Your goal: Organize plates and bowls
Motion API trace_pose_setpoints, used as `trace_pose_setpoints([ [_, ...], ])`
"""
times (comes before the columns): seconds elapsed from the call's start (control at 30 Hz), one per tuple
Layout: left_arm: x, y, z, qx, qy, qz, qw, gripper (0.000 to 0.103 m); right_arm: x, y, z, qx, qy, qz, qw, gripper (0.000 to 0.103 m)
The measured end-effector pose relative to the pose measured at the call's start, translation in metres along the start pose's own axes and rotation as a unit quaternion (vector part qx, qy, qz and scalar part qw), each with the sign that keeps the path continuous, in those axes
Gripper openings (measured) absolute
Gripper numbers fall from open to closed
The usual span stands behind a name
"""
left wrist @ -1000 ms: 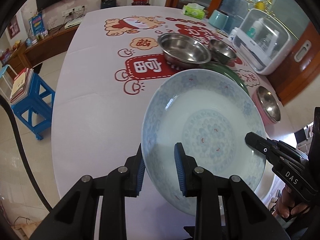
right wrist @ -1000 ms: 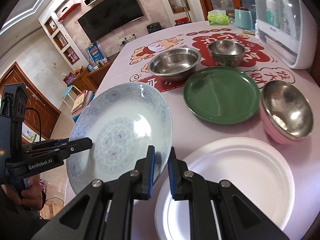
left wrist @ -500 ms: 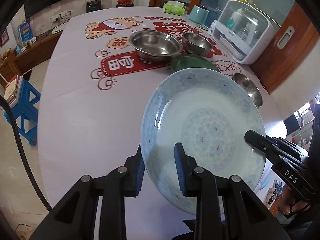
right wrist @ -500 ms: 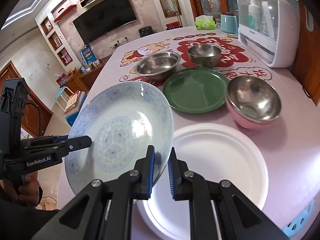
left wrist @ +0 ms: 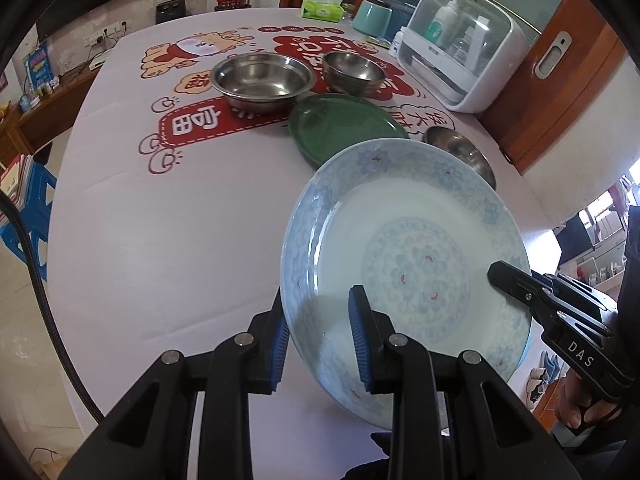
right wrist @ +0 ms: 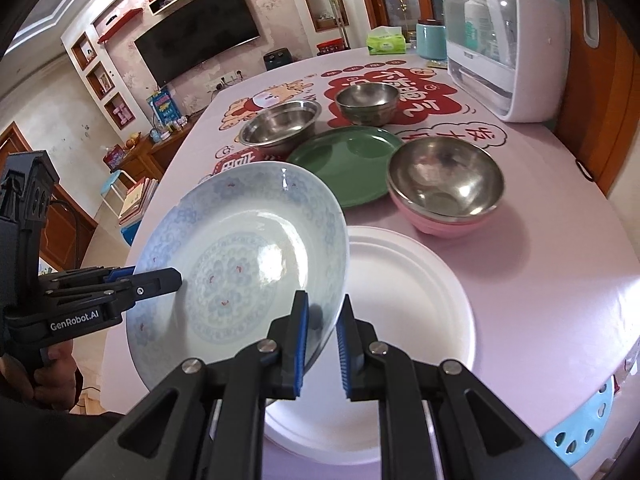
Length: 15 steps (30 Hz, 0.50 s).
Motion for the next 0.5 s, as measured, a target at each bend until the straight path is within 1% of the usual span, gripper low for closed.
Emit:
trace_pose_setpoints([
  [0.2,-0.006,-0.02,0.009,0.012,0.01,-0.002,0.9999,0.026,0.003,-0.018,0.009,0.007,0.024,-0.002,1.0,0.014],
  [0.5,-0.026,-0.04,0.024,0.03,0.042,-0.015,0.9986,0.026,0.0,-0.044,0.02,0.028,0.064,-0.005,0.998,0.015],
])
Point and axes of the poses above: each gripper's, at about its wrist camera, not at the fingertips, and x roughly against the way its jaws point, y to its left, z to its underside, the point moved 10 cm from there along -x, roughly the way its jaws point, and after that the axes turned 11 degrees about -y, right-handed, at the moved point
